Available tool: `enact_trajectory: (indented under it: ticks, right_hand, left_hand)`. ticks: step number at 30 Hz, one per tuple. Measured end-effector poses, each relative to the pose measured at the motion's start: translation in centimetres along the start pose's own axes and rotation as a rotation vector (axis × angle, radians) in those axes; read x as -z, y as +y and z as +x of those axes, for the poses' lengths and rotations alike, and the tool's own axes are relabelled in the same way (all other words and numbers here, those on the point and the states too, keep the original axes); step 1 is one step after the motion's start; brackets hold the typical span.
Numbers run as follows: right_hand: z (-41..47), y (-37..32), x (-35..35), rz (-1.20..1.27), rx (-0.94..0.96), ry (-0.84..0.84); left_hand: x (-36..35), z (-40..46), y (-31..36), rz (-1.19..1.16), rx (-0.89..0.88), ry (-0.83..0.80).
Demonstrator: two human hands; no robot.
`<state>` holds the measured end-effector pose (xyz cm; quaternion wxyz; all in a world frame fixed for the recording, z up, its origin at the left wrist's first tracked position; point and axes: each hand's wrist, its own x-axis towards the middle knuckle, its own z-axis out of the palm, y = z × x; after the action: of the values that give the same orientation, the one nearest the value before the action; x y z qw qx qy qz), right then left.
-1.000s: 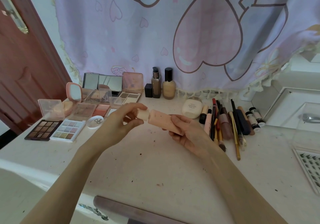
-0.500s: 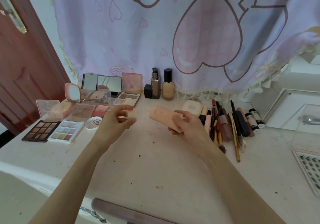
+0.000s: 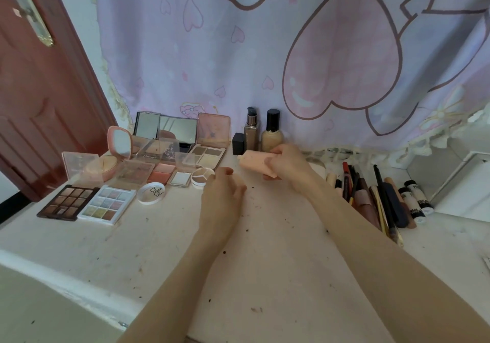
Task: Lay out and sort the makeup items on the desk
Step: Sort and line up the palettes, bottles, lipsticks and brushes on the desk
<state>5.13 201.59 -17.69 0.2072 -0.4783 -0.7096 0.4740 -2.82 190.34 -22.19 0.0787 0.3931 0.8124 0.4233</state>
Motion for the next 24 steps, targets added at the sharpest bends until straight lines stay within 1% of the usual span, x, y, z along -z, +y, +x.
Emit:
enact_trajectory:
  ticks: [4, 7, 10, 12, 14, 18, 20, 24]
  right_hand:
    - [0.8, 0.5, -0.5, -0.216, 0.046, 0.038]
    - [0.9, 0.6, -0.4, -0.317, 0.09, 0.018]
    - [0.4, 0.7, -0.4, -0.325, 0.171, 0.003]
    - [0.3, 0.9, -0.5, -0.416, 0.243, -0.002]
    - [0.5, 1.3, -0.7, -0.529, 0.308, 0.037]
    - [0.6, 1.9, -1.2, -0.64, 0.394, 0.079]
    - [0.8, 2.0, -1.5, -0.655, 0.408, 0.074]
    - [1.1, 2.2, -1.8, -0.725, 0.396, 0.045]
  left_hand:
    - [-0.5, 0.3, 0.4, 0.177, 0.002, -0.007]
    - [-0.7, 0.5, 0.6, 0.287, -0.018, -0.002]
    - [-0.7, 0.4, 0.5, 0.287, -0.015, 0.002]
    - [-0.7, 0.6, 0.4, 0.268, -0.019, 0.009]
    - [-0.8, 1.0, 0.3, 0.254, -0.031, 0.015]
    - [-1.2, 1.3, 0.0, 0.294, -0.082, 0.037]
    - [-1.3, 1.1, -0.6, 0.287, -0.142, 0.072]
    - [-1.7, 0.6, -2.0, 0.282, -0.363, 0.124]
